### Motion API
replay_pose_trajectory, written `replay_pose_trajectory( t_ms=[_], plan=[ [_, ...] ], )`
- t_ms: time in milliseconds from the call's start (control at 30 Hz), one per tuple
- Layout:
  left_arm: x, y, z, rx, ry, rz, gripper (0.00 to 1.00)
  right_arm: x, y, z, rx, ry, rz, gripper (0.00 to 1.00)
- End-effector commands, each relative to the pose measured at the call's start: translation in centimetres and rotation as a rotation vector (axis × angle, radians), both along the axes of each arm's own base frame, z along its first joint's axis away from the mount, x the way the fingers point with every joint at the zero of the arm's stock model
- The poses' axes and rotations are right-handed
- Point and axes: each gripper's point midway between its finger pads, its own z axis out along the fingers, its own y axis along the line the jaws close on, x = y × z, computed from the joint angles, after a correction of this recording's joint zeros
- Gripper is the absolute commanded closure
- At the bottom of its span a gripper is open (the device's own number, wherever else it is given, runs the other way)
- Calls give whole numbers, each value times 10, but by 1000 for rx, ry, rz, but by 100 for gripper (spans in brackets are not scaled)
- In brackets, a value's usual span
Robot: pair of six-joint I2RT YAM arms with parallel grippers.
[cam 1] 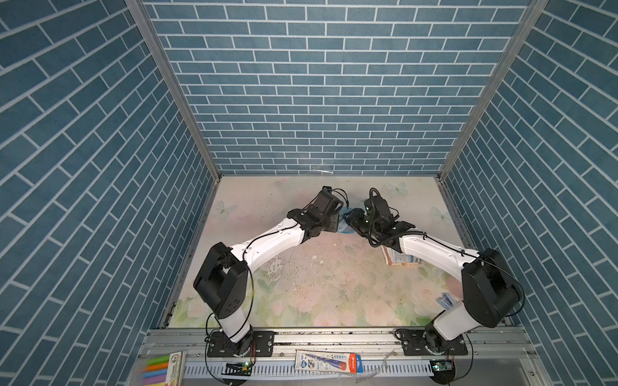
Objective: Place the folded towel into the vacuum bag
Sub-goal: Place the towel in the vacuum bag.
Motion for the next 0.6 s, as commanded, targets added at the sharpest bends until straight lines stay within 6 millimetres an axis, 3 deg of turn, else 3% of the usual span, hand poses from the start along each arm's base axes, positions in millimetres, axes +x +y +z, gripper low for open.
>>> replay_pose_trajectory(
  t_ms=[0, 100, 267, 433, 567],
  plan=[
    [2, 3, 15, -21, -39, 3, 100, -3, -15, 16, -56, -44, -28, 46],
    [2, 3, 16, -19, -39, 1, 100, -5, -27, 27, -88, -75, -40, 44],
    [1, 5, 17, -11, -44, -2, 100, -11, -66, 40, -154, -108, -111, 43],
    [0, 6, 19, -3, -48, -9, 100, -16, -105, 31, -182, -85, -187, 43],
    [0, 7, 20, 2, -53, -14, 100, -18, -105, 22, -199, -94, -137, 47]
  ],
)
